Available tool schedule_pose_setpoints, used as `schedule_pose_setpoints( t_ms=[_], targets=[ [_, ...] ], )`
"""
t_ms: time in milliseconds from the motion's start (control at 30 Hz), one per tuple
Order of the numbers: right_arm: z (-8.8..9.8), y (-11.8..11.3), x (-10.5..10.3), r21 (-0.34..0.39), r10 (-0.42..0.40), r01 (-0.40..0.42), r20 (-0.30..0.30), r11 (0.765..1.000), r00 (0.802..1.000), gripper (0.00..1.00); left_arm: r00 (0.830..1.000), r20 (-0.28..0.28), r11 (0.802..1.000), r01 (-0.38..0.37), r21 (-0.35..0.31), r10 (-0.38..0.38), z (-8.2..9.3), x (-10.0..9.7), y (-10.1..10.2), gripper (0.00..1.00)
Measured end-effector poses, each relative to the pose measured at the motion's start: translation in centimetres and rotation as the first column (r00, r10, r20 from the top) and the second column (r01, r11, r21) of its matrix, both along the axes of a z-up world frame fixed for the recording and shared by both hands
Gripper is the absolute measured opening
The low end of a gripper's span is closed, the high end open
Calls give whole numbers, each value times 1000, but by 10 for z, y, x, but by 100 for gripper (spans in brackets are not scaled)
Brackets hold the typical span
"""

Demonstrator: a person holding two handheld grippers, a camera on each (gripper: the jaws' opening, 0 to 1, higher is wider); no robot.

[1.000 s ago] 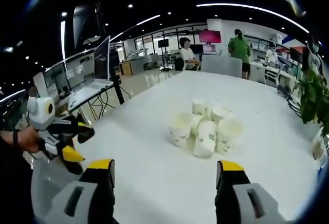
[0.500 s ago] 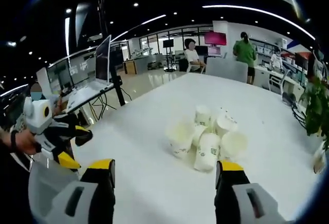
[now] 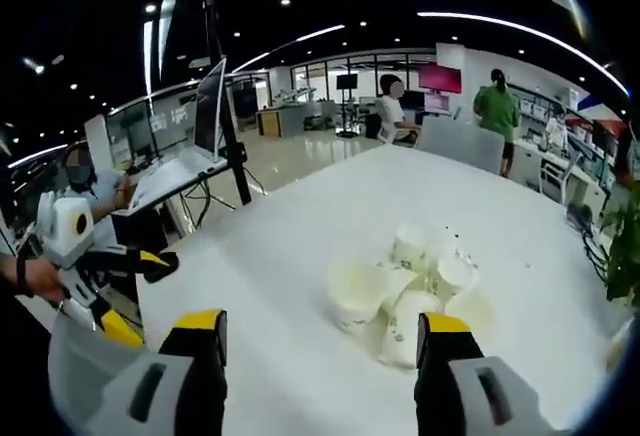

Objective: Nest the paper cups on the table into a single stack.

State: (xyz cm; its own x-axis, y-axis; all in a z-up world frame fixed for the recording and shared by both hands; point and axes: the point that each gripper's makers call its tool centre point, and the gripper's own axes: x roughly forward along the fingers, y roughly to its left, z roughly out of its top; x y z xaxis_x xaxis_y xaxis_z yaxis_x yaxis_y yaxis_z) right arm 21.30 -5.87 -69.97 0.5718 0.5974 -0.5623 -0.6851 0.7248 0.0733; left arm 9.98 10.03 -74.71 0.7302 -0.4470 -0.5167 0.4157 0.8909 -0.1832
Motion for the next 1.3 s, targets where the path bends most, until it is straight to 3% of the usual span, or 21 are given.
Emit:
schedule_pose_setpoints(
  t_ms=[400, 900, 1233, 1300],
  targets=[
    [-8, 29, 27, -12, 71, -71, -28, 997, 997, 77, 1000, -5, 1000, 3, 1, -3, -1, 3, 0, 81],
    [-41, 52, 44, -55, 144, -150, -100, 987, 985, 77, 1000, -17, 1000, -3, -10, 3, -1, 3, -3, 81],
    [-58, 63, 47, -91, 199, -215, -157, 972, 967, 69, 1000, -22, 1000, -12, -15, 12, -2, 4, -1, 81],
    [-71, 61, 49, -118, 213, -236, -185, 965, 960, 68, 1000, -24, 1000, -14, -15, 13, -3, 5, 0, 81]
  ],
)
